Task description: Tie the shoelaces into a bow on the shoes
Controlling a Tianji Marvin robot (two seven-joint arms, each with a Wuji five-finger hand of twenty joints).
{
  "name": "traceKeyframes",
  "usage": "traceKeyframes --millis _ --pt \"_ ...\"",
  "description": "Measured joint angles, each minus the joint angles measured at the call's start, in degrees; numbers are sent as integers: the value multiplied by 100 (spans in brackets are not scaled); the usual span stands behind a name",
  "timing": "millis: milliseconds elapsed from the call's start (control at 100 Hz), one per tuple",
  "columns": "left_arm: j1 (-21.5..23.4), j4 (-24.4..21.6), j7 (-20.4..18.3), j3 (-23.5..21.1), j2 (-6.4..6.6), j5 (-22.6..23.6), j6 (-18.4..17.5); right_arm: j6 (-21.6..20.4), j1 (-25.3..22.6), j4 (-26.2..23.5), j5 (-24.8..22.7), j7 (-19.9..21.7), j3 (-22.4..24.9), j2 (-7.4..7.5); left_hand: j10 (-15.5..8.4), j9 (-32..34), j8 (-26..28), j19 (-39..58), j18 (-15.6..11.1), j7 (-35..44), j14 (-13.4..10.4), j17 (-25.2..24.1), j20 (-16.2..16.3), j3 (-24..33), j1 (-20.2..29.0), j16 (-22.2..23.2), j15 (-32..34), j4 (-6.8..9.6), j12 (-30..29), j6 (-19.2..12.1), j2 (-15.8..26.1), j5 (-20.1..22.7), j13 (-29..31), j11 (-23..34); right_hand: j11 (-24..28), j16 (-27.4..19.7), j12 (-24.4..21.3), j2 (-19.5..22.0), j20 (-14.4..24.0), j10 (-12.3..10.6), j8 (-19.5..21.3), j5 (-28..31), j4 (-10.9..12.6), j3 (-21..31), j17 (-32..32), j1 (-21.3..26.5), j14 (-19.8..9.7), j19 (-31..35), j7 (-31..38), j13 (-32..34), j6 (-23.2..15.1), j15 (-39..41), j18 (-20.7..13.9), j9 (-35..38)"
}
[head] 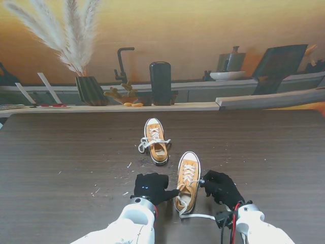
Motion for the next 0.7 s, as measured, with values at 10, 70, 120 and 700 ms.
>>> traceKeyframes --millis 10,70,120,700 --pt "-9 15 14 15 -4 -2 2 1 -1 -1 0 1 1 0 0 1 2 3 0 4 -2 10 0 0 0 1 7 0 1 0 0 0 3 2 0 0 0 0 0 0 0 0 0 0 0 0 0 0 0 0 0 0 0 0" --pt "-71 102 86 118 -30 -35 31 3 -8 -9 7 13 5 2 0 3 7 56 -1 62 -4 25 2 0 0 2 12 0 3 0 0 0 3 62 -1 -1 0 0 0 0 0 0 0 0 0 0 0 0 -1 0 0 0 0 0" --pt "-131 151 100 201 -47 -99 66 4 -14 -16 17 27 7 5 0 4 8 67 -1 100 -4 33 2 0 0 2 19 0 5 0 0 0 4 74 -2 -3 0 0 0 0 0 0 0 0 0 0 0 0 -1 0 0 -1 0 0" --pt "-533 870 655 512 -397 -809 -125 6 -97 -111 91 130 38 27 0 204 9 286 -4 417 -70 166 3 223 326 66 306 220 61 0 -28 0 137 297 -4 -30 1 1 -1 2 0 0 0 0 0 0 0 1 -2 0 0 -2 0 -1"
